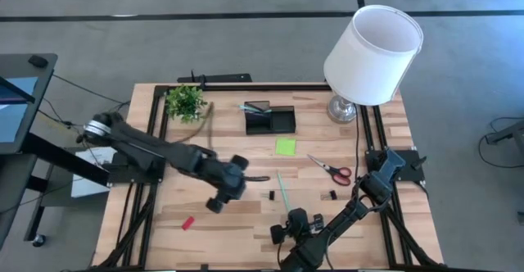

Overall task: Pick and place office supplies into organizer
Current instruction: Put the blue pencil into the black desk organizer

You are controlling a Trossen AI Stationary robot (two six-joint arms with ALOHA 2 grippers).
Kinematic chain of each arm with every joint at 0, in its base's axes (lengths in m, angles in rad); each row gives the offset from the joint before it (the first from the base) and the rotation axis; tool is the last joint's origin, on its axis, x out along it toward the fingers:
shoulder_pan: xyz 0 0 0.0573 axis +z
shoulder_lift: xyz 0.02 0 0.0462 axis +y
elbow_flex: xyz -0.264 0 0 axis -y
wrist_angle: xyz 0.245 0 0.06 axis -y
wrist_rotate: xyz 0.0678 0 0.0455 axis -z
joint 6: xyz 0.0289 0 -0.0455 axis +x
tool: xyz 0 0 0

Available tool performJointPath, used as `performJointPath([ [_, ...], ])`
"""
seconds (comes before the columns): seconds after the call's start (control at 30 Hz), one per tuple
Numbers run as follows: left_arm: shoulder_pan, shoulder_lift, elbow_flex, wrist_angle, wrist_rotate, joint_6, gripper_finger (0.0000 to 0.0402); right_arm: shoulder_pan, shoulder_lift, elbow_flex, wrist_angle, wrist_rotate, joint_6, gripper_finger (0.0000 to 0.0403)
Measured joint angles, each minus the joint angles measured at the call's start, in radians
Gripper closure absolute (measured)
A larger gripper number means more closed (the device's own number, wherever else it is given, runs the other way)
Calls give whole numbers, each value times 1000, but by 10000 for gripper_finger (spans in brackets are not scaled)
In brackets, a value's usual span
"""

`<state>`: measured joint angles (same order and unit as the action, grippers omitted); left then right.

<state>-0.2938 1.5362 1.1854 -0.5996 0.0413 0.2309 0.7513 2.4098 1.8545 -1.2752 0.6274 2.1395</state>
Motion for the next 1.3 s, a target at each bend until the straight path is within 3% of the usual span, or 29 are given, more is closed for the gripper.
performJointPath([
  [0.17, 50, 130, 0, 189, 54, 169, 220, 0, -1, 21, -17, 16, -1, 403],
  [0.33, 111, 168, 1, 375, 180, 195, 220, 0, -2, 96, -79, 74, -25, 403],
  [0.73, 196, 169, 1, 381, 243, 281, 220, -1, -3, 242, -265, 145, -57, 403],
  [1.07, 193, 169, 1, 378, 216, 330, 220, -19, -3, 358, -291, 282, -177, 403],
  [1.3, 192, 169, 1, 377, 215, 306, 221, -47, -3, 371, -291, 295, -193, 403],
])
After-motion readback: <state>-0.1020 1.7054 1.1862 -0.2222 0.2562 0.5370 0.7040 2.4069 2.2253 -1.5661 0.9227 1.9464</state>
